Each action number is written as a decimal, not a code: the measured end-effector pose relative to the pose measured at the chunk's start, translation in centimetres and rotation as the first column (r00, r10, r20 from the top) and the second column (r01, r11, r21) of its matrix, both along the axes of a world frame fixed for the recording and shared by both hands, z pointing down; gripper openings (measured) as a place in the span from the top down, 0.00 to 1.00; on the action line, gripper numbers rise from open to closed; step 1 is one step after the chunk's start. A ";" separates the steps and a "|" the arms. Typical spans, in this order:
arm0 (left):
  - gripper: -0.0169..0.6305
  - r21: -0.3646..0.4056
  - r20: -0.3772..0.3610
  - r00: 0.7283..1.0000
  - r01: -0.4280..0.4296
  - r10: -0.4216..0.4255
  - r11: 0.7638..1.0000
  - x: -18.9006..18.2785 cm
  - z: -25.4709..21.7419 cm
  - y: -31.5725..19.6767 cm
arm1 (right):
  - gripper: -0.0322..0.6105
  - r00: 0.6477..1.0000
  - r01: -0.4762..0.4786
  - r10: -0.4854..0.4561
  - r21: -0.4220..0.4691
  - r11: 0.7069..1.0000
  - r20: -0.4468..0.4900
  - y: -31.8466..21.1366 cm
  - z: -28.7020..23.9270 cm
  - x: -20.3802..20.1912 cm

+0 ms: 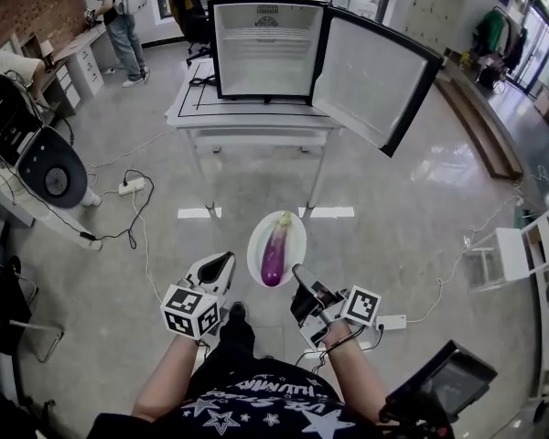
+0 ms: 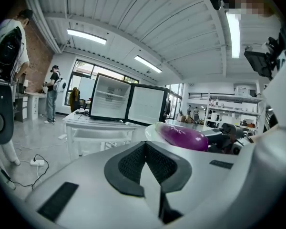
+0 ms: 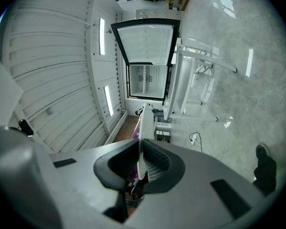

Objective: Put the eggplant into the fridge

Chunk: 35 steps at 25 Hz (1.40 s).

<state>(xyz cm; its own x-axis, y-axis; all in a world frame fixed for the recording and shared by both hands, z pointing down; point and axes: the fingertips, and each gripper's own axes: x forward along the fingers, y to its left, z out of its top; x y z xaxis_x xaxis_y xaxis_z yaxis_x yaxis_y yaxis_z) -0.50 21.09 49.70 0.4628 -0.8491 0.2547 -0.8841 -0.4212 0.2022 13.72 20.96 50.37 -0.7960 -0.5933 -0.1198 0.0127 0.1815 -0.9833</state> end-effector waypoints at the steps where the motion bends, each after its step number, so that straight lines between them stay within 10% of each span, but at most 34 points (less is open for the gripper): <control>1: 0.96 0.001 -0.002 1.000 -0.006 0.006 1.000 -0.2 -0.1 -0.9 | 0.91 1.000 -0.008 0.008 0.001 1.000 -0.002 -0.7 -0.1 -0.1; 35: 0.96 -0.031 -0.033 0.985 -0.170 0.169 0.985 -10.0 1.1 -24.1 | 0.91 0.989 -0.151 0.151 -0.039 0.988 -0.007 -22.9 0.4 -10.4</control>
<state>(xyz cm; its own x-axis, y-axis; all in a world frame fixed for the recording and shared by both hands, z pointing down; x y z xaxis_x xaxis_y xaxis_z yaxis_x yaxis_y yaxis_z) -10.47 -3.05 50.83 0.6072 -0.7488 0.2657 -0.7938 -0.5570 0.2443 3.30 -1.91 50.77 -0.6975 -0.7107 -0.0913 -0.0157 0.1424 -0.9897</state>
